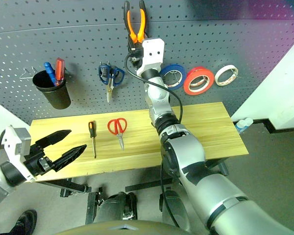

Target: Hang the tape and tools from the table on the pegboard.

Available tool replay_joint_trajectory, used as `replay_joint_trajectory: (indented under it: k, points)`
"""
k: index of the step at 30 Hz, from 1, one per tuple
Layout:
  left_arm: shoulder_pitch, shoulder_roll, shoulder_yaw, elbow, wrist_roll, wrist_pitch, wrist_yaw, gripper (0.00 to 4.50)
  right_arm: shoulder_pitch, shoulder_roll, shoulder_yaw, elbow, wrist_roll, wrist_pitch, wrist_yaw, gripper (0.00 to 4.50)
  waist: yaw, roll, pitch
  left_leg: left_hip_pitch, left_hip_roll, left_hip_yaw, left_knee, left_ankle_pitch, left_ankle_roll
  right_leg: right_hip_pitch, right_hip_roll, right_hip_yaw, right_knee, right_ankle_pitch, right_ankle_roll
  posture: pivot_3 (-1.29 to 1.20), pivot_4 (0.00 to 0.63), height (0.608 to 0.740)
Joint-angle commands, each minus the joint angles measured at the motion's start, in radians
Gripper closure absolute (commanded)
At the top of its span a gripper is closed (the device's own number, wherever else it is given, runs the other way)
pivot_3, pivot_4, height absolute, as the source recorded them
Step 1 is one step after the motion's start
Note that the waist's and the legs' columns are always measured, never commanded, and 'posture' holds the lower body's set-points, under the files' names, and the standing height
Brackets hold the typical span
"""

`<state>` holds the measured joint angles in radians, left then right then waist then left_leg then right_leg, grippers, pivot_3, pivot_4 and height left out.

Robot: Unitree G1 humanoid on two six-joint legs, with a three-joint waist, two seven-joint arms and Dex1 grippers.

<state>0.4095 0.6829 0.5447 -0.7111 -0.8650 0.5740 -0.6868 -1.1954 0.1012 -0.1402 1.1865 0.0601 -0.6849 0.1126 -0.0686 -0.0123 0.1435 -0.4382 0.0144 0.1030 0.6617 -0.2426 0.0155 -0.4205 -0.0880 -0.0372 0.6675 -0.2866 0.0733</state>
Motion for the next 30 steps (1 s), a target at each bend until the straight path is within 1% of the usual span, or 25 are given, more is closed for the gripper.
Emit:
replay_joint_trajectory:
  k: [1,3,4,8,10,15,18,23,30]
  points:
    - [-0.027,0.002,0.054,-0.041,-0.060,-0.018,0.017,0.00,-0.052,-0.001,0.005,-0.011,-0.008,-0.030,-0.001,2.43,0.000,0.000,0.000,0.000,0.000,0.000,0.000,0.000,0.000,0.000,0.000,0.000,0.000,0.000,0.000,0.08,0.148,0.740]
    - [-0.036,0.000,0.060,-0.052,-0.069,-0.029,0.017,0.00,-0.052,-0.002,0.002,-0.010,-0.005,-0.030,0.005,2.43,0.000,0.001,0.000,0.000,0.000,0.000,0.000,0.000,0.000,0.000,0.000,0.000,0.000,0.000,0.000,0.08,0.146,0.740]
    - [-0.045,-0.002,0.068,-0.062,-0.102,-0.028,0.023,0.00,-0.052,-0.002,0.002,-0.009,-0.005,-0.029,0.009,2.43,0.000,0.001,0.000,0.000,0.000,0.000,0.000,0.000,0.000,0.000,0.000,0.000,-0.001,0.000,0.000,0.08,0.147,0.740]
    - [-0.042,0.021,0.090,-0.087,-0.142,-0.026,0.014,0.00,-0.054,-0.007,0.000,-0.004,-0.005,-0.025,0.018,2.43,0.000,0.001,0.001,0.000,0.000,0.000,-0.001,0.000,0.000,0.000,0.000,0.000,-0.002,0.000,0.000,0.08,0.147,0.740]
    - [-0.020,0.032,0.119,-0.090,-0.208,-0.005,0.001,0.00,-0.056,-0.009,-0.002,-0.001,-0.004,-0.023,0.022,2.43,-0.001,0.002,0.001,0.000,0.000,0.000,-0.002,0.000,0.000,0.000,0.000,0.000,-0.002,0.000,0.000,0.07,0.150,0.740]
    - [0.044,0.067,0.235,-0.098,-0.313,0.010,-0.005,0.00,-0.058,-0.015,-0.004,0.004,-0.003,-0.020,0.032,2.43,-0.001,0.004,0.004,0.000,0.000,0.000,-0.004,0.000,0.000,0.000,0.000,-0.001,-0.003,-0.001,-0.001,0.08,0.151,0.740]
    - [0.076,0.078,0.271,-0.108,-0.361,0.015,0.002,0.00,-0.062,-0.016,-0.006,0.004,-0.002,-0.026,0.029,2.43,0.000,0.004,0.005,0.000,0.000,0.000,-0.005,0.000,0.000,0.000,0.000,-0.001,-0.004,-0.001,-0.002,0.09,0.151,0.740]
    - [0.094,0.084,0.279,-0.121,-0.364,0.005,0.022,0.00,-0.072,-0.020,0.002,0.005,-0.026,-0.048,-0.018,2.43,0.000,0.005,0.005,0.000,0.000,0.000,-0.005,0.000,0.000,0.000,0.000,-0.001,-0.004,-0.001,-0.002,0.10,0.151,0.740]
    - [0.133,0.087,0.303,-0.134,-0.385,0.009,0.026,0.00,-0.082,-0.016,-0.002,0.015,-0.030,-0.049,-0.037,2.43,0.001,0.004,0.005,0.001,0.000,0.000,-0.010,0.001,-0.001,0.000,0.000,-0.001,-0.005,-0.002,-0.004,0.11,0.155,0.740]
